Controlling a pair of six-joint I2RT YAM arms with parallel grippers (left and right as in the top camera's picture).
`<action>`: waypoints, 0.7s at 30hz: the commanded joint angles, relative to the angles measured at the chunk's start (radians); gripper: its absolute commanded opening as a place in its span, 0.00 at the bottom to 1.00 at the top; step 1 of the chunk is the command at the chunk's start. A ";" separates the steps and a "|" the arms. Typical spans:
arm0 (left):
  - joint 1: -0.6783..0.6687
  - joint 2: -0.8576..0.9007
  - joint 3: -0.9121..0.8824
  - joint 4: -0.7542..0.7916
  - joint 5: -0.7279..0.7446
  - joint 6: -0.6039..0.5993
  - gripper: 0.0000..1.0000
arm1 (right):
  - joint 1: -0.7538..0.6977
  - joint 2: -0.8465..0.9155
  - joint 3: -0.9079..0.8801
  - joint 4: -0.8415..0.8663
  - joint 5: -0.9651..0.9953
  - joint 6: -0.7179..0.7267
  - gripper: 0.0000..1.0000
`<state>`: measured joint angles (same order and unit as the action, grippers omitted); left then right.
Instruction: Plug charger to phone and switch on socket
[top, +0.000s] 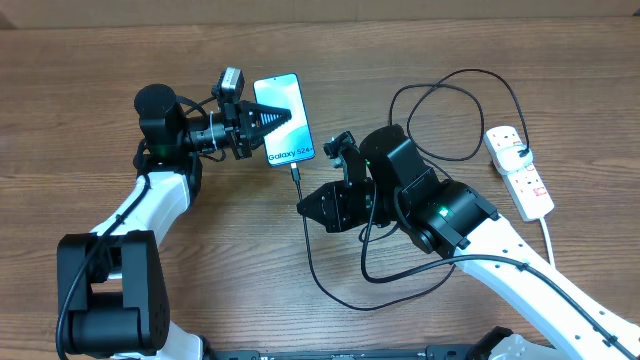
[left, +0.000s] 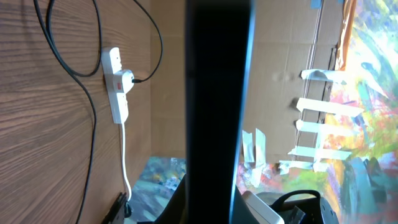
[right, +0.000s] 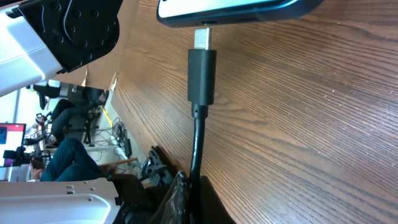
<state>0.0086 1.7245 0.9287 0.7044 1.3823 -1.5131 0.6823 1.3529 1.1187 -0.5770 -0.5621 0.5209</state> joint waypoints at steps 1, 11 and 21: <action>-0.013 0.001 0.029 0.010 -0.005 -0.006 0.04 | 0.003 0.007 0.000 0.008 -0.008 0.004 0.04; -0.011 0.001 0.029 0.011 0.039 0.048 0.04 | 0.003 0.031 0.000 0.008 -0.008 0.003 0.04; 0.026 0.001 0.029 0.011 0.071 0.145 0.04 | 0.003 0.031 0.000 -0.004 -0.009 0.003 0.04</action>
<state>0.0204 1.7245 0.9287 0.7044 1.4223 -1.4322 0.6823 1.3842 1.1187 -0.5785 -0.5659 0.5205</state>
